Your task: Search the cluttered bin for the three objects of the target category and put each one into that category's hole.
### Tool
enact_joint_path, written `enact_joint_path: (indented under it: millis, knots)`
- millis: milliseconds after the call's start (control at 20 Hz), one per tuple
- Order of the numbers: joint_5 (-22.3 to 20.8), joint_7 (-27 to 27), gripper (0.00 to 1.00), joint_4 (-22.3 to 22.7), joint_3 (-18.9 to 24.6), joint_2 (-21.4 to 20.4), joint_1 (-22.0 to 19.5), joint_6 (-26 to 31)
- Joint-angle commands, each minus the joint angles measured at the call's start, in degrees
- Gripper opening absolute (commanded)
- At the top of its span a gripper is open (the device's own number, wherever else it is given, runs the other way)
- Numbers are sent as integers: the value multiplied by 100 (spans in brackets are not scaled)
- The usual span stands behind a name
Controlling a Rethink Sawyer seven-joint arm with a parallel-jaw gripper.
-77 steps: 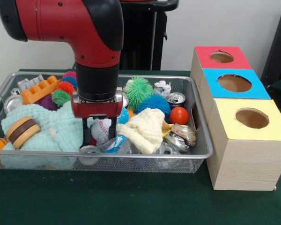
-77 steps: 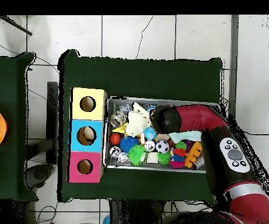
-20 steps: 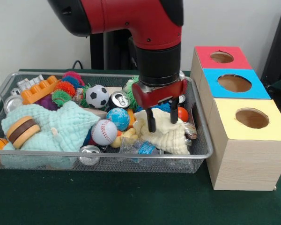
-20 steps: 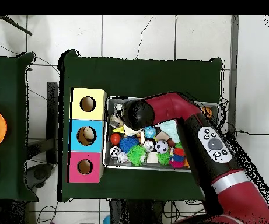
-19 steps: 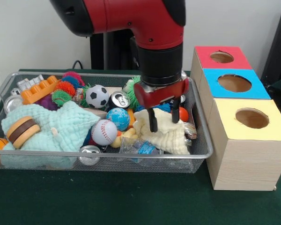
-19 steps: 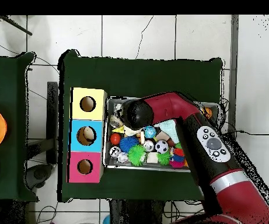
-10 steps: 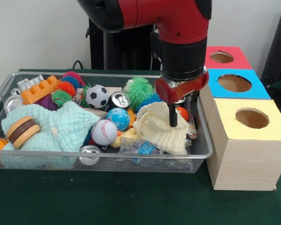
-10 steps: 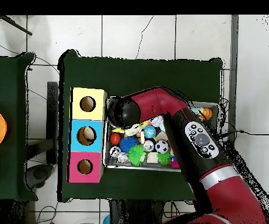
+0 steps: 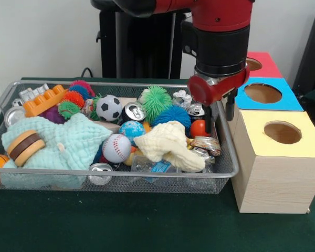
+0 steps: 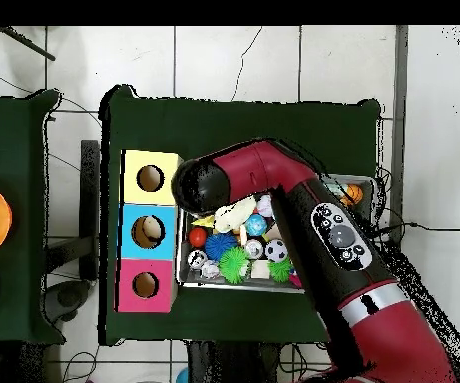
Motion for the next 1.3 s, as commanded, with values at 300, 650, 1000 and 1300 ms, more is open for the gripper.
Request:
enact_joint_path:
  millis: [300,650,1000,1300]
  knots:
    - [-48,-2689,100,-836,431,18,-11,1578]
    - [-181,-2983,100,-1279,421,293,173,1747]
    - [-206,-3279,100,-1896,346,609,375,1837]
    - [-144,-3568,100,-2158,321,664,414,1967]
